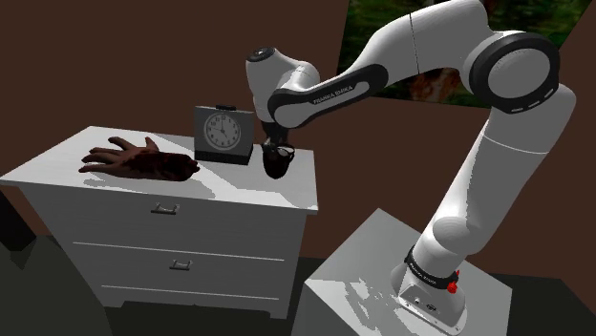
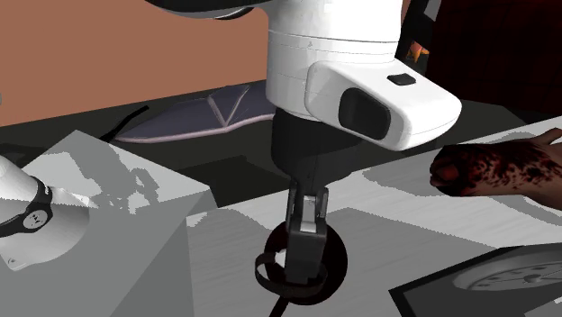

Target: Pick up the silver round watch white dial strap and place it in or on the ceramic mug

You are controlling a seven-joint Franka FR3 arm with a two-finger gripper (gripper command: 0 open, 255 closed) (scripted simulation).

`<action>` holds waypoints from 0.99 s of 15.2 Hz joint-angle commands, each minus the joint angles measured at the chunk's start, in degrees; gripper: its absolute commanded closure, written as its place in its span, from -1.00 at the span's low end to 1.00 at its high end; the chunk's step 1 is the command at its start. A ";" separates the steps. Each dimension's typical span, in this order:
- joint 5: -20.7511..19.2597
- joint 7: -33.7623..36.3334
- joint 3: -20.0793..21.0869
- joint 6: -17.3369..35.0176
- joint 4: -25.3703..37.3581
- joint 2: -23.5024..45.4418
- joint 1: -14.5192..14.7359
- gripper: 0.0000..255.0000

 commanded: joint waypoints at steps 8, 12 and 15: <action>1.82 -1.08 1.08 -6.65 4.91 -1.70 1.07 -1.00; 1.82 -1.08 1.08 -6.65 4.91 -1.70 1.07 -1.00; 1.82 -1.08 1.08 -6.65 4.91 -1.70 1.07 -1.00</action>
